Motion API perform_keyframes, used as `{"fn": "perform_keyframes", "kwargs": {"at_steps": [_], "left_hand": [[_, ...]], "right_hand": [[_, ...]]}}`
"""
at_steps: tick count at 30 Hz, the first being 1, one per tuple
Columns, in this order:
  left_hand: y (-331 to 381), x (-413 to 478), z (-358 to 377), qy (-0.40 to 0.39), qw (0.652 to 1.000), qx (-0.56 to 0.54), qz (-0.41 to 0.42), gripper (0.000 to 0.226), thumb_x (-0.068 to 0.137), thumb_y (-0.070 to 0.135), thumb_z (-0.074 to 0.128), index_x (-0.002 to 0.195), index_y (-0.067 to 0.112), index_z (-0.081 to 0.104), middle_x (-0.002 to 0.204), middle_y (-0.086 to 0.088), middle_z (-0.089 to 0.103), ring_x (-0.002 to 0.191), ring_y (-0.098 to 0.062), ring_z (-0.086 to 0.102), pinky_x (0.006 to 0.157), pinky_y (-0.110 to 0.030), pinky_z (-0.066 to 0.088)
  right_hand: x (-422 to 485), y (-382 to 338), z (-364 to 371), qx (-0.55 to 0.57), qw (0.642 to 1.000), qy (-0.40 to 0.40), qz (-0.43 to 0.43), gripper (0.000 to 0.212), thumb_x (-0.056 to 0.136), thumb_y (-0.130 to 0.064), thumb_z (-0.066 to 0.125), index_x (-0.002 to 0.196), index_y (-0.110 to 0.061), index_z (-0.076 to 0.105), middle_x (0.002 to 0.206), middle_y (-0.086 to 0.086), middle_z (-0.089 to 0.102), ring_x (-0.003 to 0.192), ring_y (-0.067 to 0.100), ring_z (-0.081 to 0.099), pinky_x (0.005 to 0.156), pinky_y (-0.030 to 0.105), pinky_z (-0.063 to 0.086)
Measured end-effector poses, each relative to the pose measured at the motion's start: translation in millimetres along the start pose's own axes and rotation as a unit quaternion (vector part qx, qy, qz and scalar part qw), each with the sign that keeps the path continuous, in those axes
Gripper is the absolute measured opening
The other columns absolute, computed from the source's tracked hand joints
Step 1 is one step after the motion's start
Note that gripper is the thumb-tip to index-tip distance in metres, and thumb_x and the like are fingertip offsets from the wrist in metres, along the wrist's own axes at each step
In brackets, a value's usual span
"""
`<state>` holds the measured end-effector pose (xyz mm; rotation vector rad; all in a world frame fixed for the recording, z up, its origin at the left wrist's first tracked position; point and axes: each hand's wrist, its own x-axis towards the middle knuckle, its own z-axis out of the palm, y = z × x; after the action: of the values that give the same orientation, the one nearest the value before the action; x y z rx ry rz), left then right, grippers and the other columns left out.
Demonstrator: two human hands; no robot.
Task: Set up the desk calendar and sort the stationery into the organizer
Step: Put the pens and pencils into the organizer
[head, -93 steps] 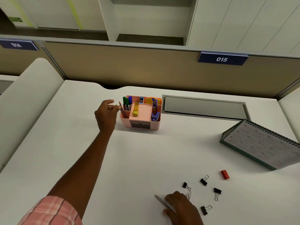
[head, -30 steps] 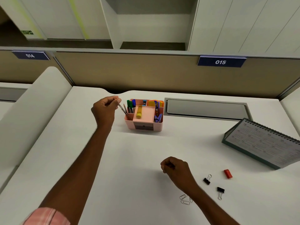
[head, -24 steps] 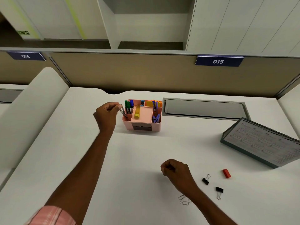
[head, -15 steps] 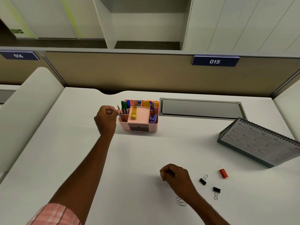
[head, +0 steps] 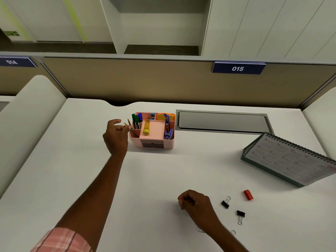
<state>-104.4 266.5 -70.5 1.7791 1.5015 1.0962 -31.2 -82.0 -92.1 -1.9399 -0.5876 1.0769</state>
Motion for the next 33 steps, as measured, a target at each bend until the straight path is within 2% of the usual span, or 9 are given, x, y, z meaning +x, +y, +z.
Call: {"fn": "perform_keyframes", "kwargs": {"at_steps": [2, 10, 15, 19, 22, 26, 28, 31, 33], "left_hand": [[-0.3, 0.8, 1.8, -0.002, 1.0, 0.0, 0.0, 0.039, 0.085, 0.021, 0.084, 0.117, 0.011, 0.065, 0.1, -0.012, 0.078, 0.086, -0.025, 0.076, 0.078, -0.035, 0.061], [-2.2, -1.9, 6.3, -0.02, 1.0, 0.009, -0.015, 0.038, 0.085, 0.021, 0.083, 0.117, 0.009, 0.066, 0.101, -0.013, 0.078, 0.087, -0.026, 0.076, 0.076, -0.028, 0.056], [-6.8, 0.5, 6.8, -0.034, 0.999, 0.013, -0.022, 0.041, 0.084, 0.025, 0.084, 0.118, 0.009, 0.065, 0.102, -0.012, 0.078, 0.089, -0.027, 0.076, 0.078, -0.028, 0.055], [-8.2, 1.6, 6.4, -0.066, 0.997, 0.009, -0.036, 0.056, 0.083, 0.031, 0.085, 0.129, 0.011, 0.059, 0.119, -0.013, 0.074, 0.103, -0.028, 0.073, 0.084, -0.034, 0.057], [-1.8, -7.9, 5.3, -0.049, 0.998, 0.01, -0.032, 0.063, 0.087, 0.04, 0.08, 0.137, 0.012, 0.053, 0.135, -0.01, 0.065, 0.117, -0.027, 0.065, 0.089, -0.035, 0.055], [16.7, -40.6, 0.9, -0.008, 0.999, 0.032, 0.021, 0.058, 0.093, 0.031, 0.073, 0.143, 0.014, 0.049, 0.145, -0.008, 0.055, 0.133, -0.025, 0.053, 0.103, -0.036, 0.048], [25.9, -63.4, 1.3, 0.002, 0.996, 0.052, 0.069, 0.055, 0.094, 0.03, 0.071, 0.141, 0.014, 0.049, 0.143, -0.008, 0.056, 0.132, -0.023, 0.052, 0.104, -0.036, 0.047], [35.5, -98.1, 6.2, -0.027, 0.992, 0.051, 0.111, 0.052, 0.095, 0.034, 0.069, 0.14, 0.015, 0.051, 0.141, -0.006, 0.057, 0.131, -0.021, 0.052, 0.104, -0.035, 0.047], [38.1, -120.2, 10.6, -0.063, 0.988, 0.037, 0.136, 0.05, 0.095, 0.032, 0.07, 0.138, 0.016, 0.052, 0.14, -0.005, 0.058, 0.131, -0.02, 0.052, 0.104, -0.034, 0.045]], "right_hand": [[-1.1, 0.5, 0.0, 0.0, 1.0, 0.001, 0.0, 0.021, 0.086, -0.006, 0.064, 0.079, -0.023, 0.074, 0.075, 0.004, 0.074, 0.057, 0.005, 0.055, 0.055, 0.018, 0.042], [-3.2, 2.8, -2.2, -0.004, 1.0, -0.004, 0.001, 0.022, 0.087, -0.006, 0.061, 0.079, -0.022, 0.073, 0.077, 0.005, 0.074, 0.055, 0.006, 0.054, 0.053, 0.018, 0.041], [0.0, 8.9, -4.3, -0.012, 1.0, -0.003, -0.001, 0.017, 0.088, -0.013, 0.065, 0.081, -0.026, 0.074, 0.076, 0.0, 0.075, 0.063, 0.007, 0.062, 0.061, 0.026, 0.048], [0.5, 14.3, -7.2, -0.014, 1.0, 0.002, 0.012, 0.015, 0.088, -0.018, 0.065, 0.082, -0.028, 0.074, 0.077, -0.001, 0.075, 0.064, 0.02, 0.065, 0.058, 0.034, 0.05], [-0.2, 18.5, -11.6, -0.009, 1.0, 0.001, 0.014, 0.015, 0.086, -0.018, 0.063, 0.083, -0.028, 0.073, 0.077, -0.001, 0.075, 0.067, 0.028, 0.066, 0.06, 0.038, 0.052], [-2.8, 23.9, -17.0, -0.003, 1.0, 0.004, 0.004, 0.02, 0.085, -0.009, 0.06, 0.082, -0.024, 0.073, 0.076, 0.004, 0.074, 0.063, 0.023, 0.06, 0.062, 0.038, 0.051], [-4.0, 23.0, -19.9, -0.001, 1.0, 0.021, 0.0, 0.02, 0.087, -0.007, 0.063, 0.081, -0.023, 0.074, 0.076, 0.005, 0.074, 0.067, 0.024, 0.068, 0.067, 0.04, 0.056], [-3.4, 25.8, -27.6, -0.002, 0.997, 0.076, 0.001, 0.018, 0.09, -0.013, 0.071, 0.081, -0.029, 0.074, 0.076, -0.002, 0.074, 0.068, 0.016, 0.071, 0.068, 0.033, 0.057], [-0.2, 35.8, -40.0, -0.076, 0.987, 0.142, -0.023, 0.014, 0.092, -0.022, 0.071, 0.088, -0.036, 0.07, 0.082, -0.01, 0.071, 0.071, 0.006, 0.067, 0.068, 0.028, 0.057]]}}
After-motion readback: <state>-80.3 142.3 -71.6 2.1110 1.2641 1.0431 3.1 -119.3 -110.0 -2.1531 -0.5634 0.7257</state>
